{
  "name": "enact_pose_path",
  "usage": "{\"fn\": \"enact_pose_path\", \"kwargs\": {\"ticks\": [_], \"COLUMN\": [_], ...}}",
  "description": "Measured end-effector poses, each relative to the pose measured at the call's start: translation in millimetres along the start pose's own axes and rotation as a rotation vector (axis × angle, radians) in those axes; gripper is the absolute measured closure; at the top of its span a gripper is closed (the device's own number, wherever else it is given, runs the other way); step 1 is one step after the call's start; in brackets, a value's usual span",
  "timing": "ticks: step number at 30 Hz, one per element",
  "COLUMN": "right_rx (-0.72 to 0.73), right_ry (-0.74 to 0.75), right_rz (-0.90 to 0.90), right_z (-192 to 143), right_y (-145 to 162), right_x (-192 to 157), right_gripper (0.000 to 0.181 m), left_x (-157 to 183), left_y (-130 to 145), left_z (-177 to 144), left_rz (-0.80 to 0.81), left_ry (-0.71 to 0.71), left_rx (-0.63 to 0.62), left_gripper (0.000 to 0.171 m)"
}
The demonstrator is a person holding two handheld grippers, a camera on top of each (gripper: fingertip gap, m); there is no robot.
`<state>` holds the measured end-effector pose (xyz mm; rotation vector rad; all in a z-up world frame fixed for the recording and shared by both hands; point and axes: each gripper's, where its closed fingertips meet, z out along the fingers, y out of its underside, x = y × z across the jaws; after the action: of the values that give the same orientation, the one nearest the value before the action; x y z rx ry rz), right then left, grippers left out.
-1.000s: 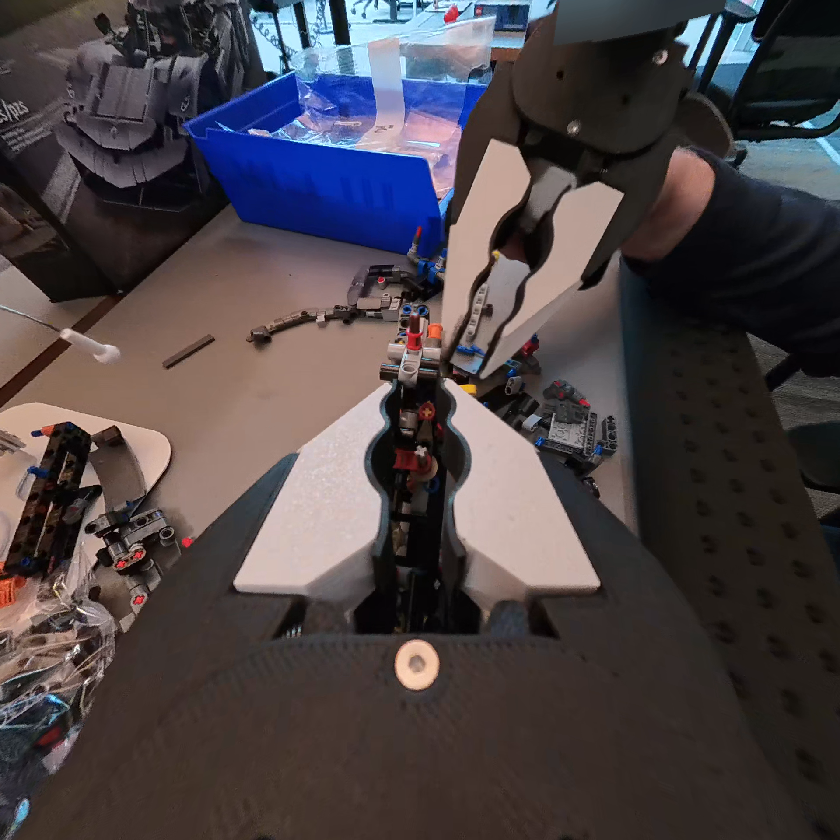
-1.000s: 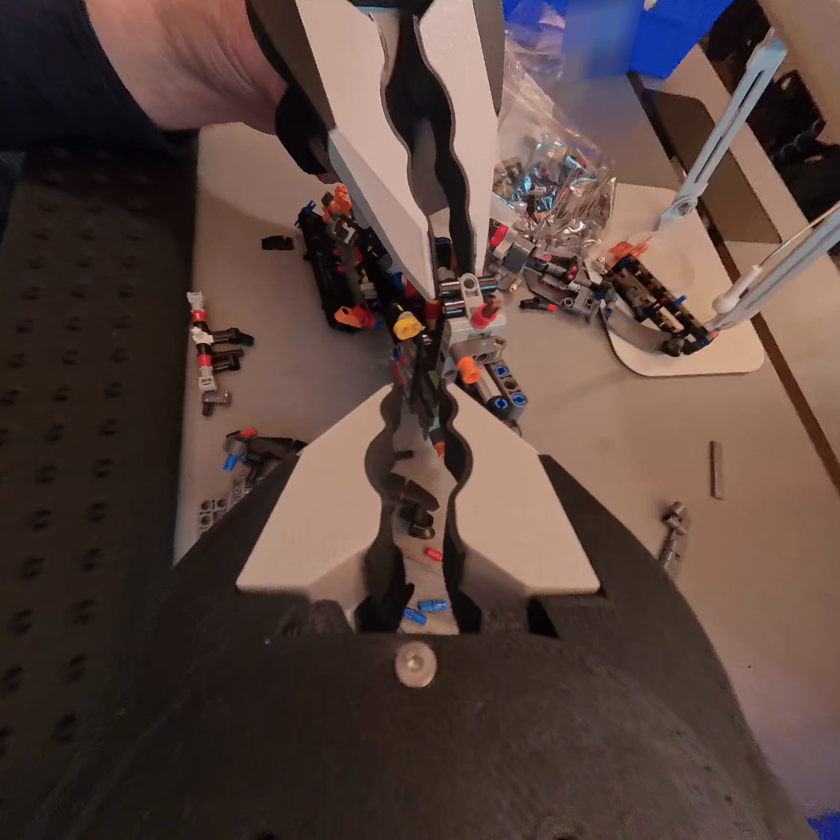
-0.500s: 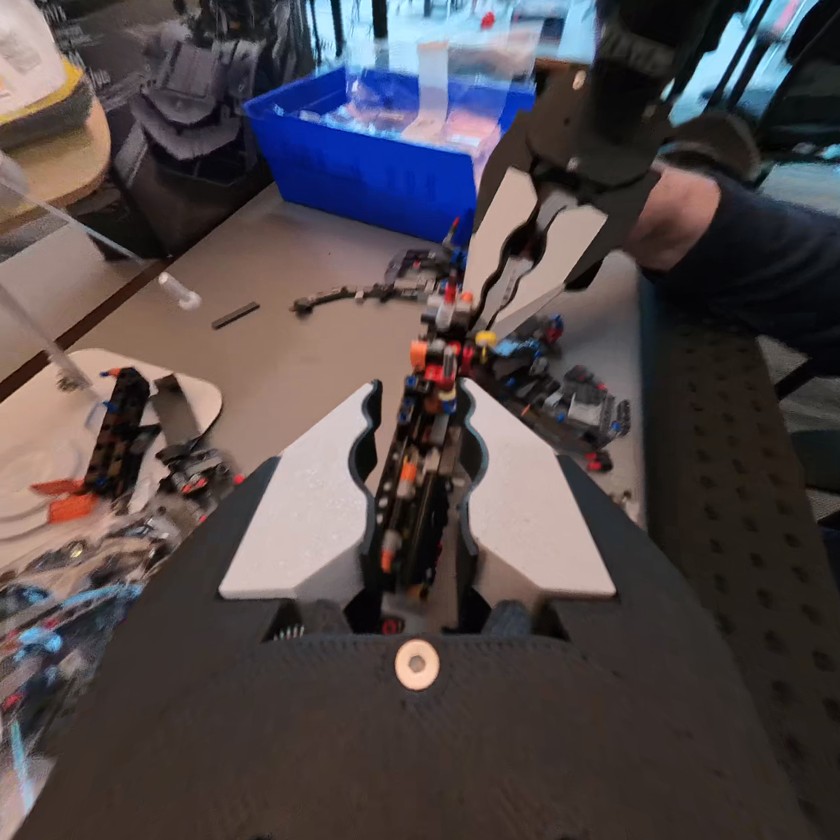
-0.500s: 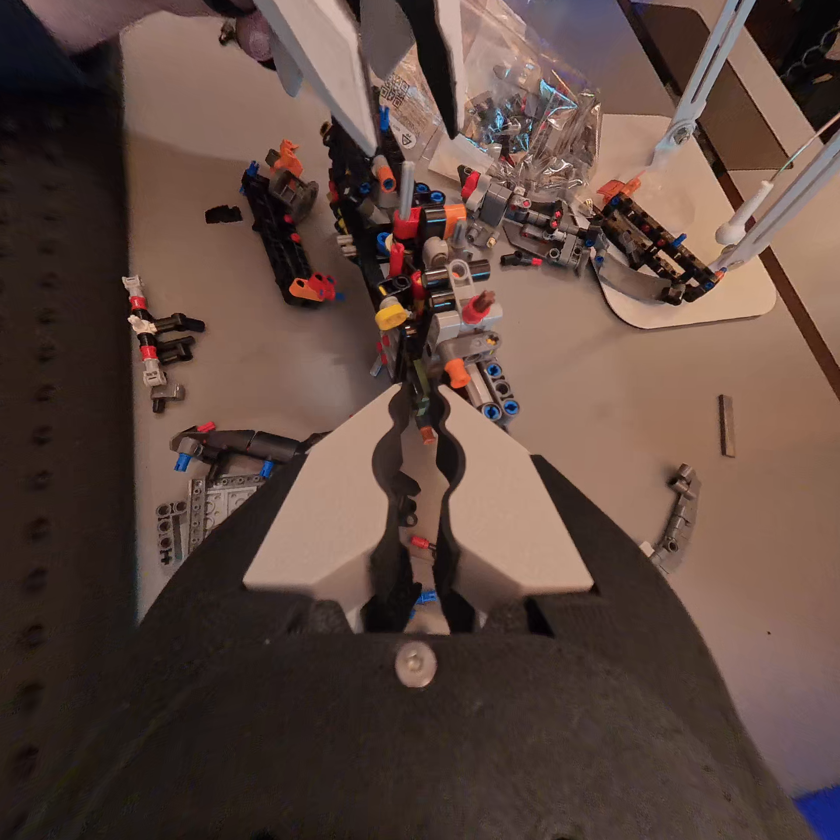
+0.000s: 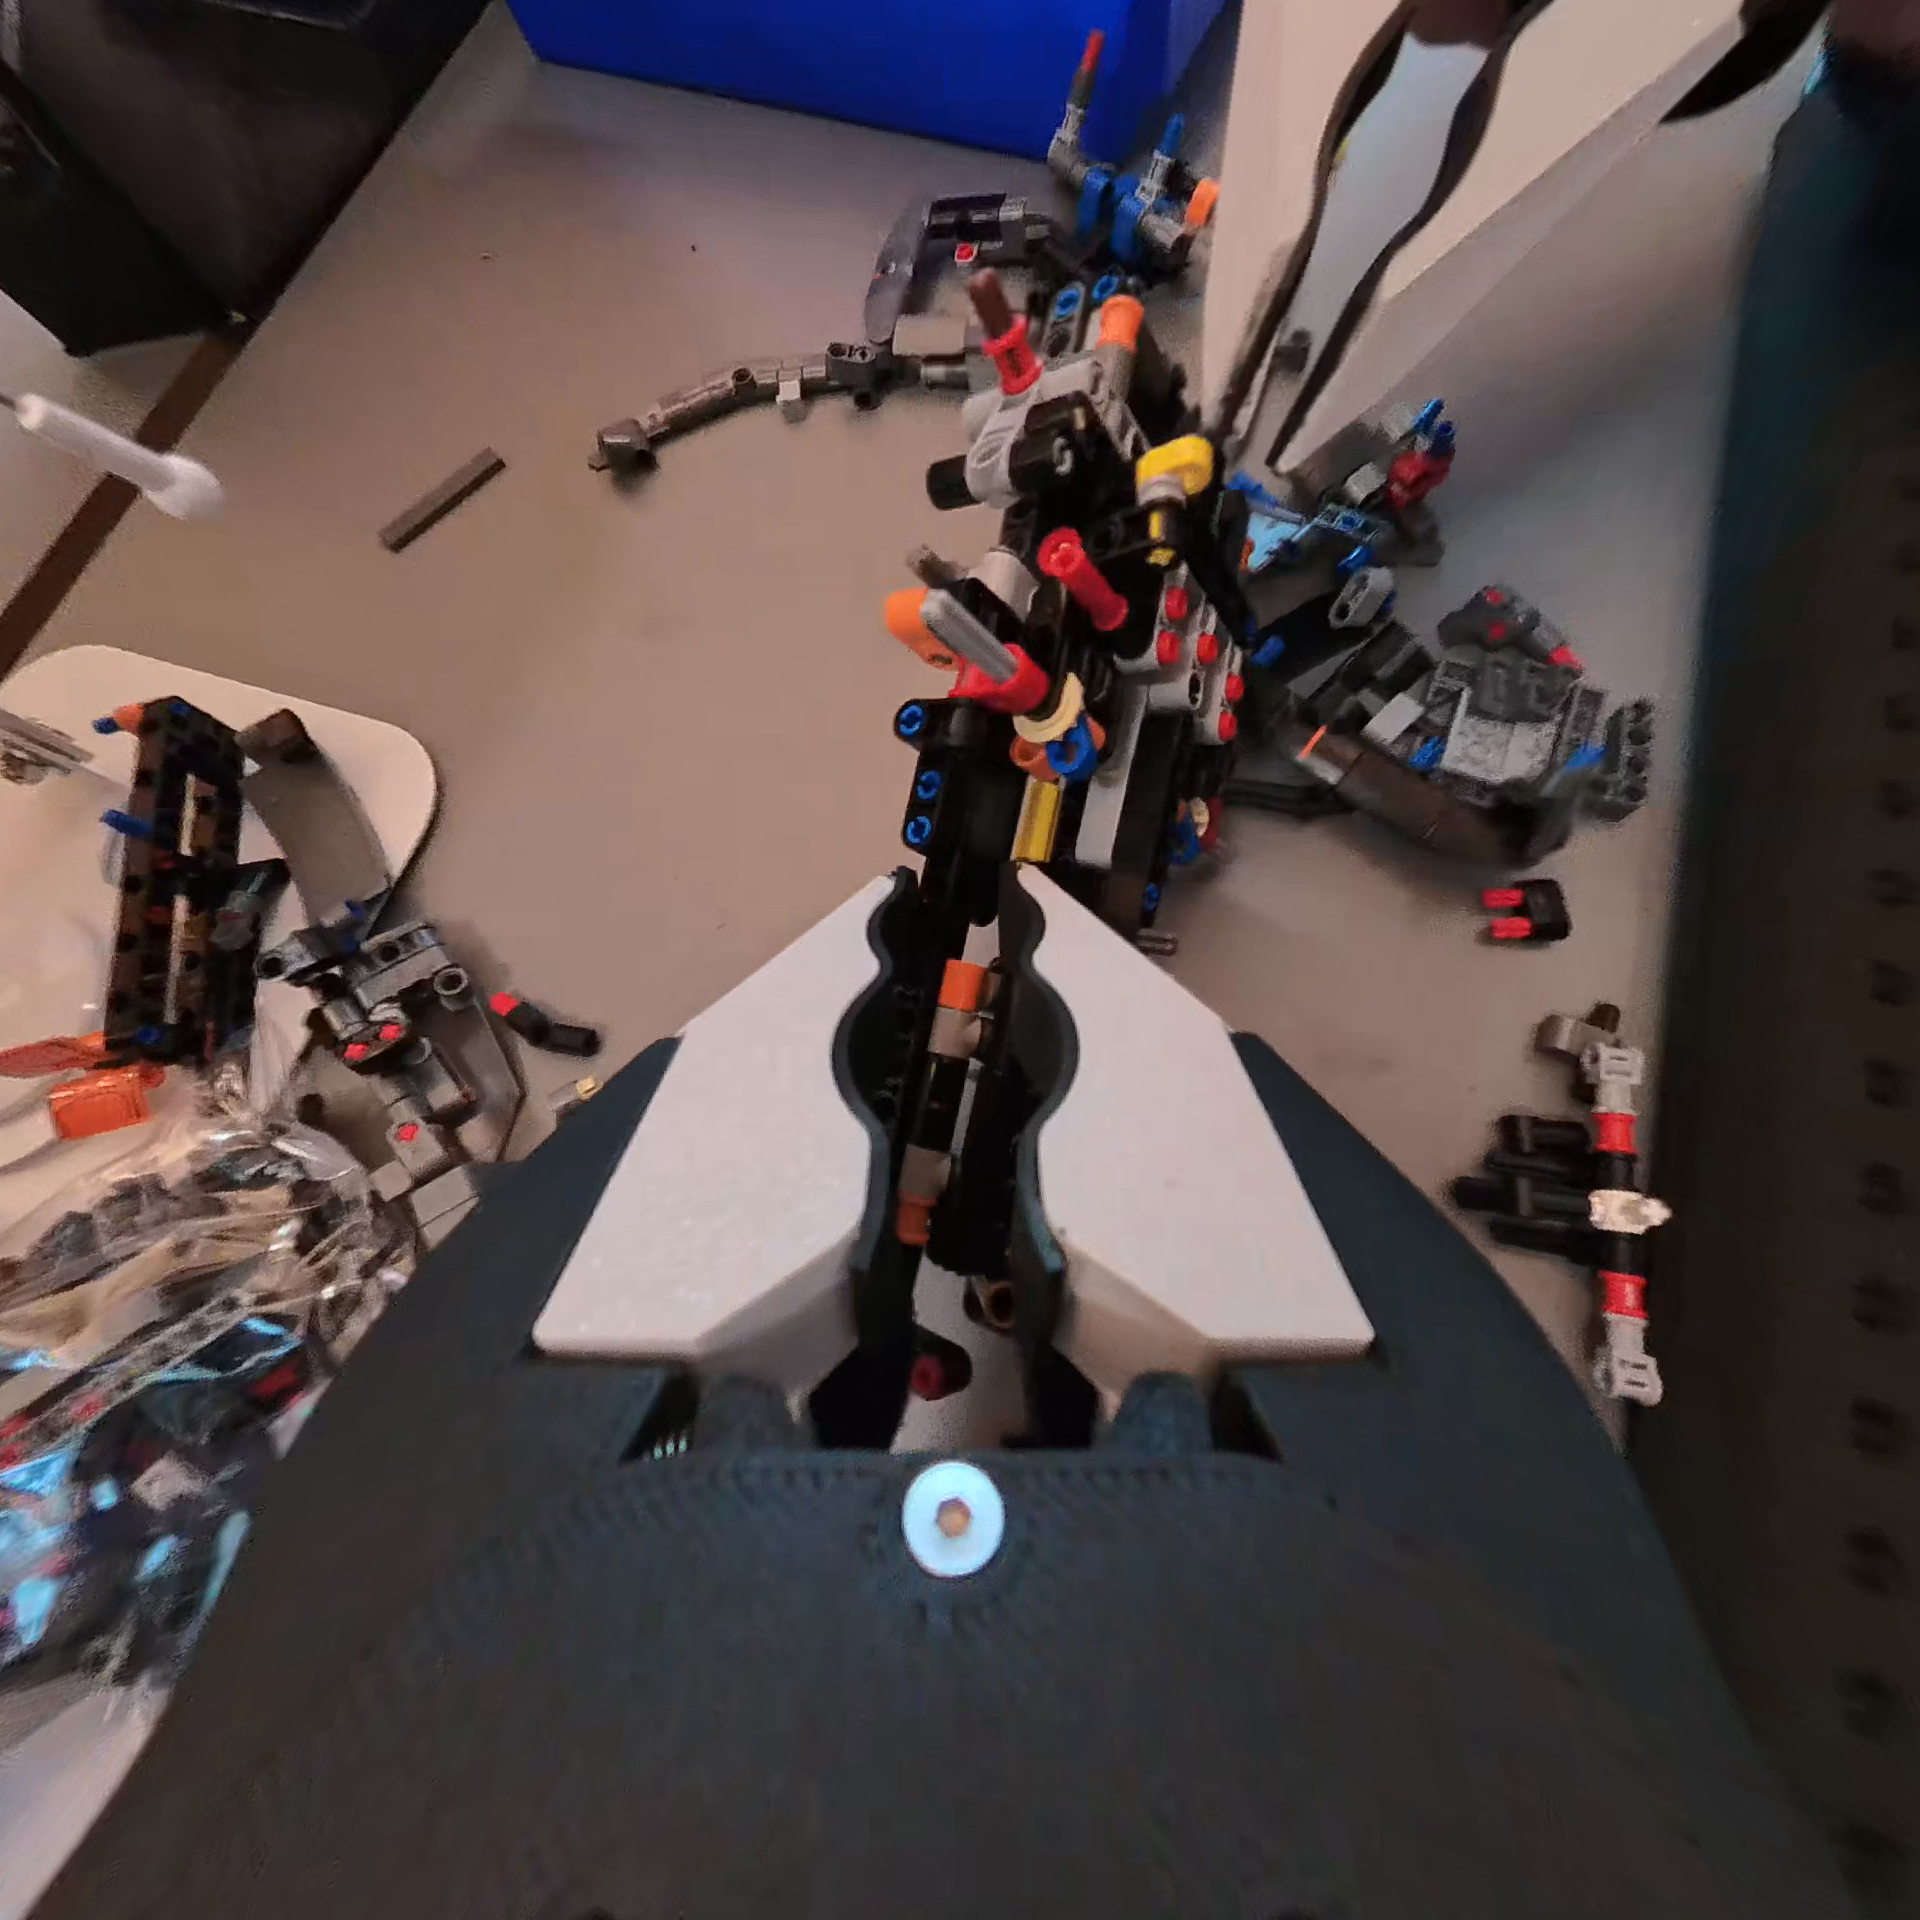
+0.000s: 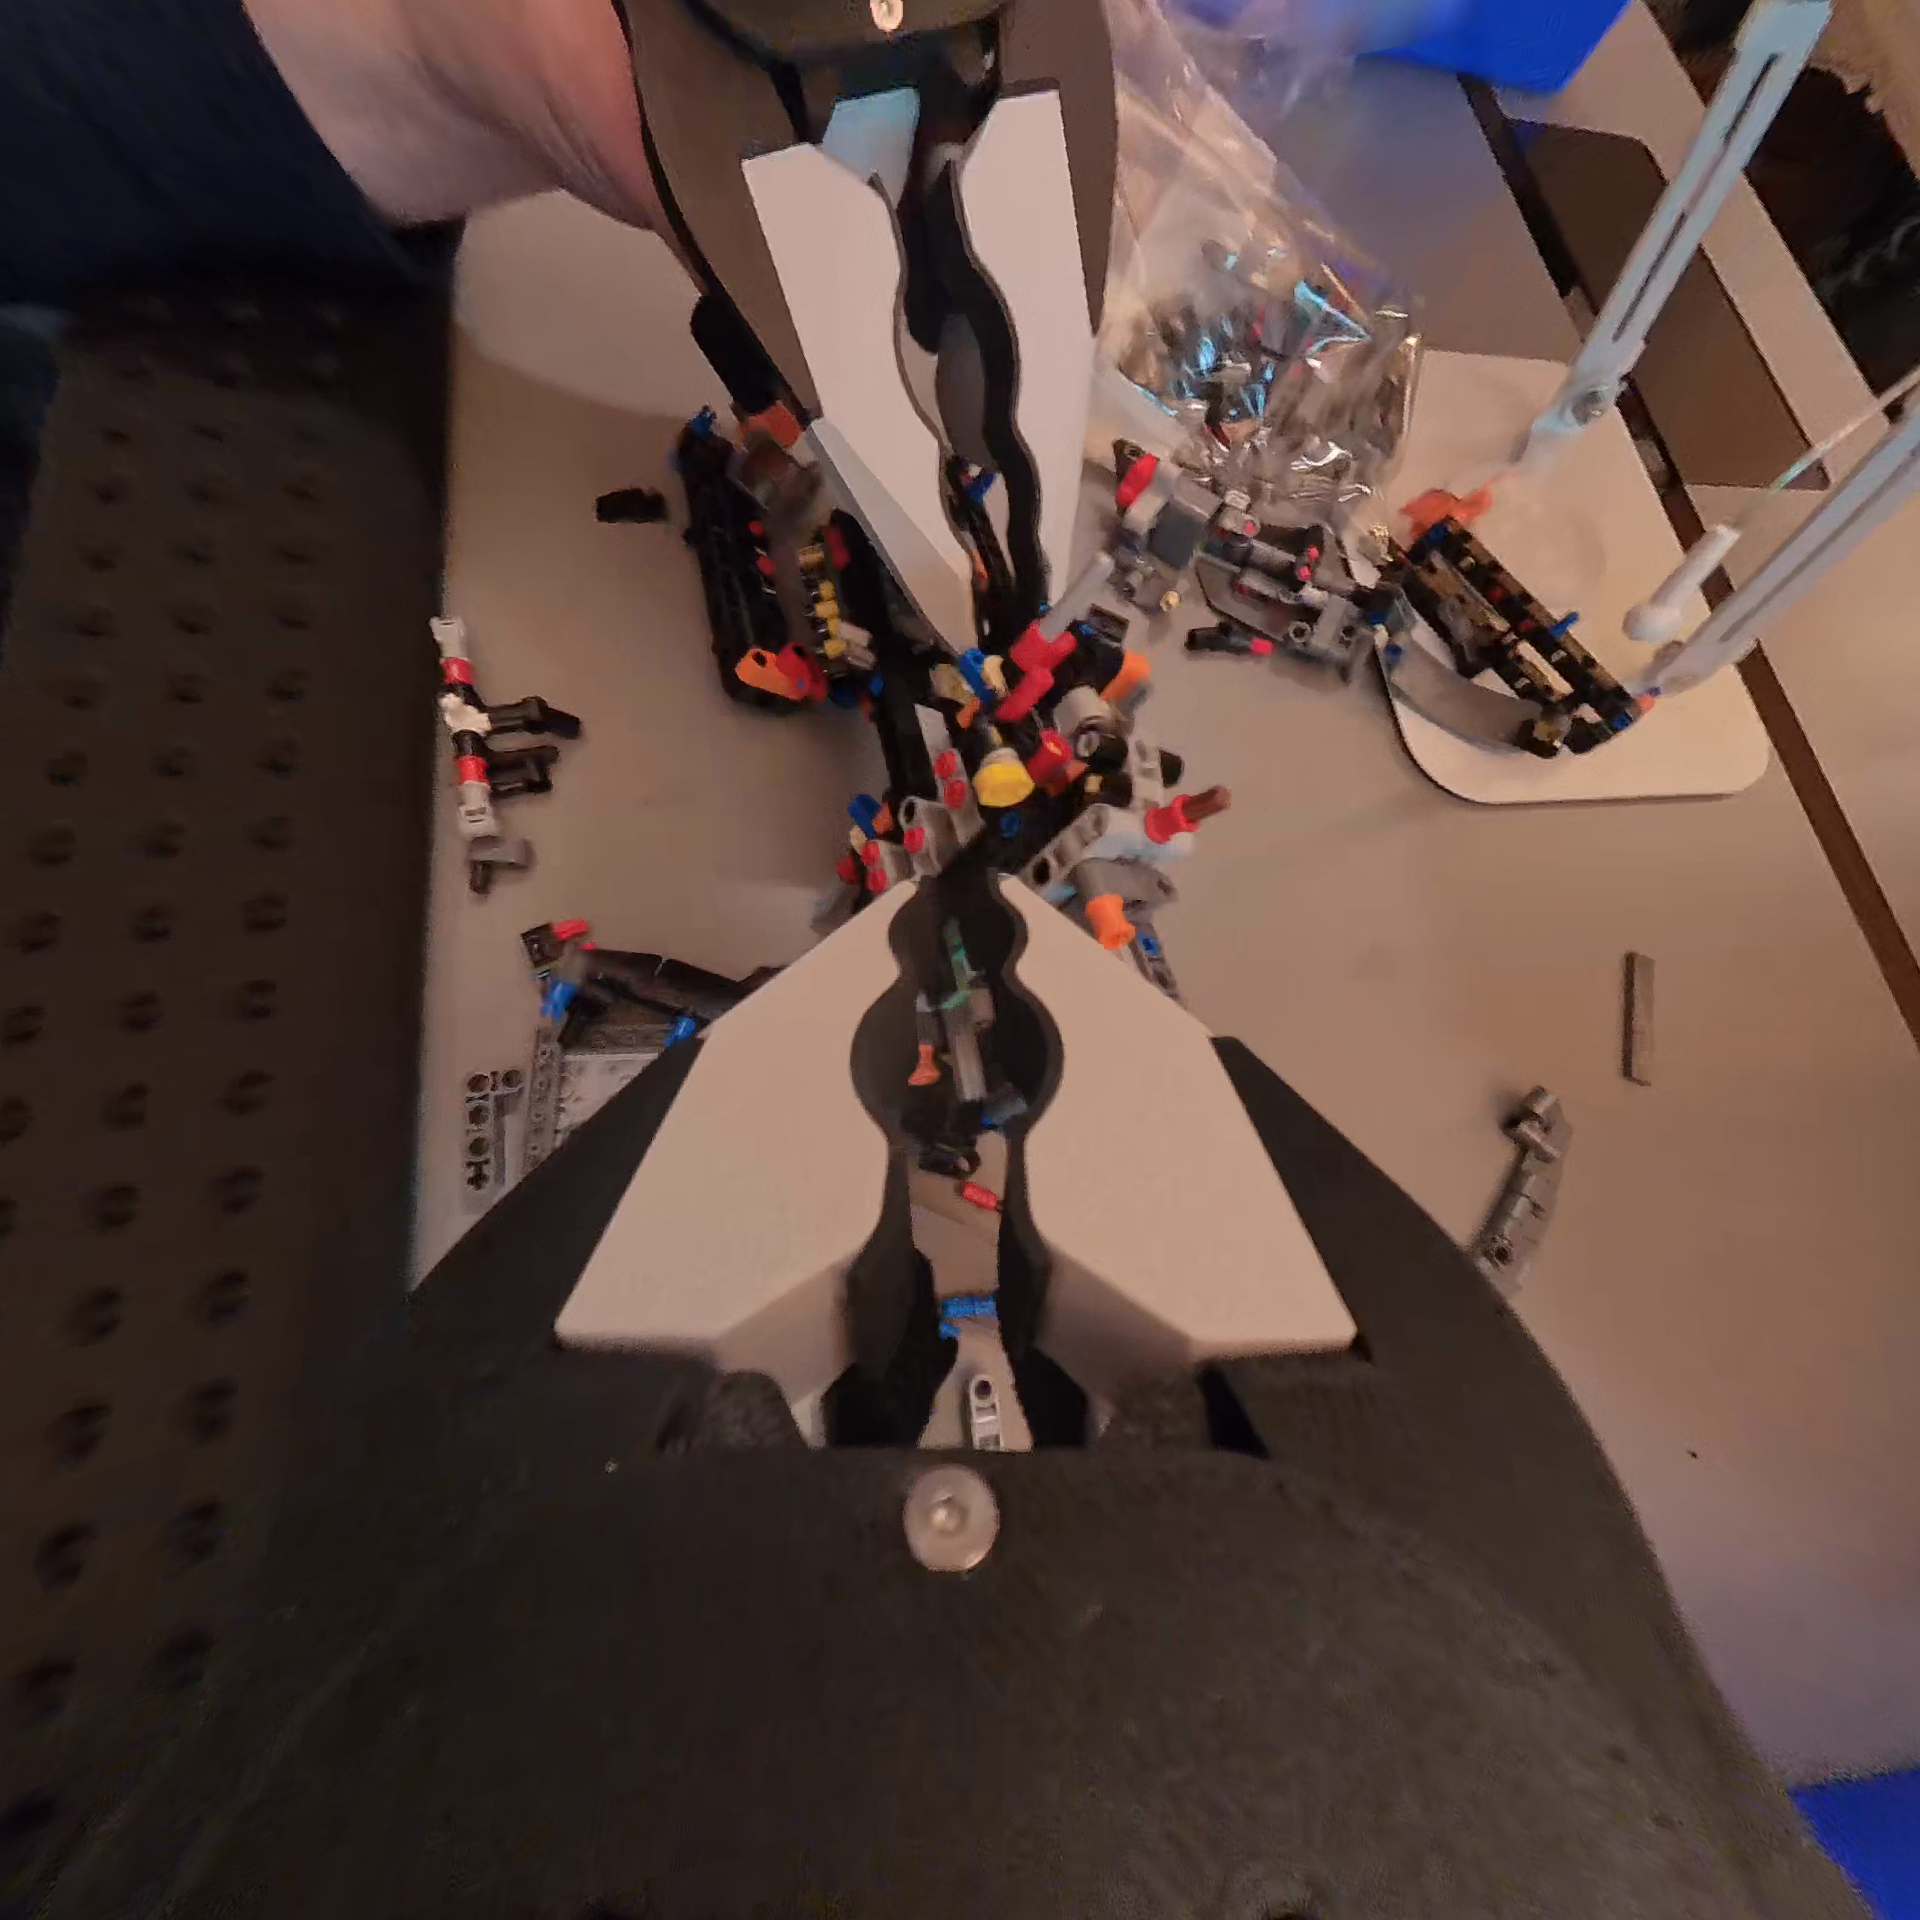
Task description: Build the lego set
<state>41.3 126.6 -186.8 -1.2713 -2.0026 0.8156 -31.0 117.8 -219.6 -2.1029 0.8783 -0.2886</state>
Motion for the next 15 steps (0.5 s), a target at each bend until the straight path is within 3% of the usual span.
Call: {"fn": "enact_pose_path", "kwargs": {"ticks": [7, 10, 13, 15], "right_rx": [-0.025, -0.033, 0.002, -0.052], "right_ry": [0.069, 0.125, 0.143, 0.11], "right_rz": [0.007, -0.055, -0.107, -0.073], "right_z": [13.2, 20.6, 25.2, 36.2], "right_y": [5.6, 0.4, -12.8, -2.5], "right_x": [11.9, 15.7, 14.2, 14.7], "right_gripper": [0.155, 0.153, 0.163, 0.157], "left_x": [-17.9, -17.8, -16.7, -19.1], "left_y": [6.5, 23.1, 14.5, 9.8], "left_z": [4.5, 14.7, 12.5, 7.4], "left_rz": [-0.115, -0.108, -0.07, -0.085], "left_ry": [-0.007, -0.003, -0.02, -0.026], "left_rx": [0.007, -0.08, -0.045, -0.02], "left_gripper": [0.156, 0.154, 0.162, 0.159]}}
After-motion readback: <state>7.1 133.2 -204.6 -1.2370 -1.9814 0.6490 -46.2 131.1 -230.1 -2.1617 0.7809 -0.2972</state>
